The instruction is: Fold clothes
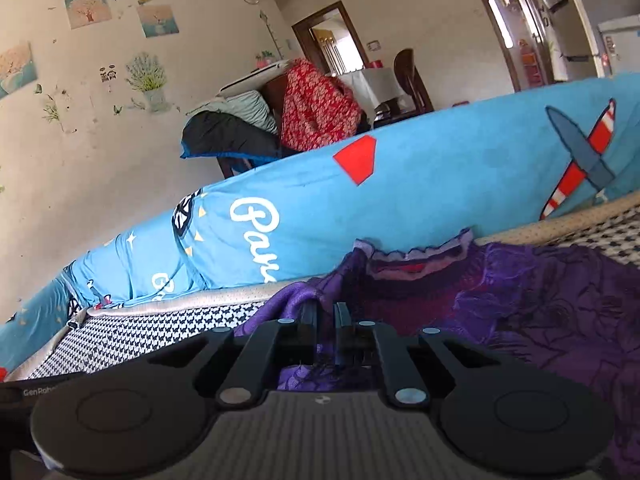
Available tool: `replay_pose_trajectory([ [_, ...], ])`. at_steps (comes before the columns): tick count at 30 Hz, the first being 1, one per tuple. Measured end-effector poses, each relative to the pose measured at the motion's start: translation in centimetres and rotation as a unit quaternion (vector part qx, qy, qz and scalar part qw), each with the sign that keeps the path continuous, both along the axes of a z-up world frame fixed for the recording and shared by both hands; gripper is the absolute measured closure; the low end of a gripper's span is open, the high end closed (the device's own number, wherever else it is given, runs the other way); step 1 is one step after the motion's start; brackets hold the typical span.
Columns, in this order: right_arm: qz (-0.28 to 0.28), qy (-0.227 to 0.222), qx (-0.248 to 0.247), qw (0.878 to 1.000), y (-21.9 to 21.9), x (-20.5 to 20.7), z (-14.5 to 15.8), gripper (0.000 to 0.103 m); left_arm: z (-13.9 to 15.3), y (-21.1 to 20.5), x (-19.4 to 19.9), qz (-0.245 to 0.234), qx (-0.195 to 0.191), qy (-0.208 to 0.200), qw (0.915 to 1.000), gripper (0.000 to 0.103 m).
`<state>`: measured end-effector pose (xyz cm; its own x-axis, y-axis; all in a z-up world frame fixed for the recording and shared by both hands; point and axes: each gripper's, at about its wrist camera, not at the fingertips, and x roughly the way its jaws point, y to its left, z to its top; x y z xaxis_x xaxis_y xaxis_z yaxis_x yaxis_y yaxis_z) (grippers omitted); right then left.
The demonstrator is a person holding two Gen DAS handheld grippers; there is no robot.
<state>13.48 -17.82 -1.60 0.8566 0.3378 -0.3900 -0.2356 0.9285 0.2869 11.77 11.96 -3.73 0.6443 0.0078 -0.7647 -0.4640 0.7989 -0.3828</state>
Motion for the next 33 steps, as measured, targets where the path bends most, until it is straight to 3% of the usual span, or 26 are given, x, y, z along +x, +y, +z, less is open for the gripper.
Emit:
replay_pose_trajectory([
  [3,0.003,-0.002,-0.074,0.997,-0.3,-1.9,-0.1,0.094,-0.1,-0.2,0.3,-0.001,0.001,0.005,1.0000,0.000],
  [6,-0.002,0.077,-0.147,0.986,-0.6,-2.5,-2.7,0.094,-0.6,-0.5,0.3,-0.010,-0.013,0.017,0.9997,0.000],
  [9,-0.015,0.133,-0.161,0.978,-1.9,-2.6,-3.9,0.094,-0.8,-0.8,0.2,-0.012,-0.021,0.019,0.9995,0.000],
  [12,-0.003,0.131,-0.165,0.978,-3.0,-3.0,-3.0,0.083,-1.0,-1.1,0.2,-0.015,-0.019,0.023,0.9995,0.000],
  [14,0.006,0.113,-0.151,0.982,-3.6,-3.5,-2.2,0.077,-1.2,-1.4,0.3,-0.017,-0.023,0.027,0.9992,0.000],
  [20,0.070,0.038,-0.139,0.987,-2.4,-4.9,-0.3,0.075,-1.3,-2.1,0.5,-0.023,-0.026,0.031,0.9989,0.000],
  [24,0.132,-0.016,-0.180,0.975,0.9,-6.3,-0.6,0.071,-1.3,-2.4,0.7,-0.022,-0.024,0.033,0.9989,0.000],
  [28,0.206,-0.052,-0.208,0.955,4.1,-7.8,-1.6,0.066,-1.2,-1.9,0.4,-0.013,-0.024,0.030,0.9992,0.000],
  [33,0.243,-0.064,-0.254,0.934,6.9,-8.2,-3.9,0.066,-1.2,-1.1,0.0,-0.006,-0.018,0.030,0.9994,0.000],
])
